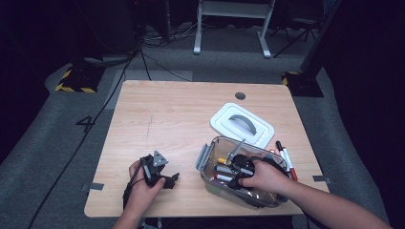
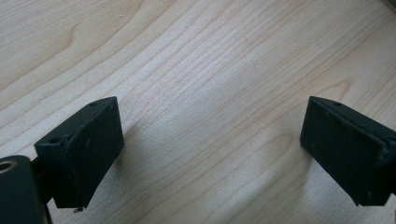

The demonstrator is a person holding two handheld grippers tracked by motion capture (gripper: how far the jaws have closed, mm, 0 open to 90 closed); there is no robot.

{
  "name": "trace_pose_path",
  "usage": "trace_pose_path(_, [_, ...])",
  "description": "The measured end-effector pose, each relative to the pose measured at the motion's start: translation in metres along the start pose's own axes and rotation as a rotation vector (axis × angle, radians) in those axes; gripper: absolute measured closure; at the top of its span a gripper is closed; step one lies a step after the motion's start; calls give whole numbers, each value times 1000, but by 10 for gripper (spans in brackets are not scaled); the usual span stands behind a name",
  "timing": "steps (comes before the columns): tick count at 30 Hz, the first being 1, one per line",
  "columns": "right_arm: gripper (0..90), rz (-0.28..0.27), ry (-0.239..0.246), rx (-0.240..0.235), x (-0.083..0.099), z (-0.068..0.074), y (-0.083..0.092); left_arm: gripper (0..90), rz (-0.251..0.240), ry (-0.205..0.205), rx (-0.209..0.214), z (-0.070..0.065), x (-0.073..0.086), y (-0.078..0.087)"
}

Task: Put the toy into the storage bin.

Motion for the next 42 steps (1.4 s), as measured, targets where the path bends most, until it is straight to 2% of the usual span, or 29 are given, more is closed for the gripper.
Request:
trace_pose_path(2, [765,3,0,0,0,0,0,66,0,0,1,0,0,0])
trace_pose_path(5, [691,-11,7,12,-1,-2,-1,66,0,0,0,0,0,0])
trace_pose_path(7, [640,-36,11,27,-3,-4,-1,66,0,0,1,0,0,0])
trace_pose_path(9, [602,-71,30,67,-5,-7,2,66,0,0,0,0,0,0])
trace_pose_path(13, [583,-153,35,120,-12,-12,20,66,0,0,1,0,0,0])
trace_pose_path(14, [583,-153,35,120,-12,-12,20,66,0,0,1,0,0,0])
trace_pose_path(15, [581,-189,31,137,-14,-13,31,66,0,0,0,0,0,0])
trace_pose_path(22, [568,-332,14,195,-14,-18,77,66,0,0,0,0,0,0])
trace_pose_path(24, [568,-384,6,230,-12,-22,94,66,0,0,1,0,0,0])
trace_pose_path(30, [562,-475,-58,295,4,-38,134,66,0,0,0,0,0,0])
trace_pose_path(35, [543,-516,-119,370,24,-59,157,66,0,0,0,0,0,0])
trace_pose_path(42, [535,-522,-237,445,56,-101,167,66,0,0,1,0,0,0])
Point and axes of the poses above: each handheld gripper's, and its own axes: y roughly backward along the jaws, x roughly out of its underside, z roughly to its left, the point moved 7 cm from there along -y, roughly forward along the jaws, and after that the axes turned 1 degree about -y, right-handed, at the moved point
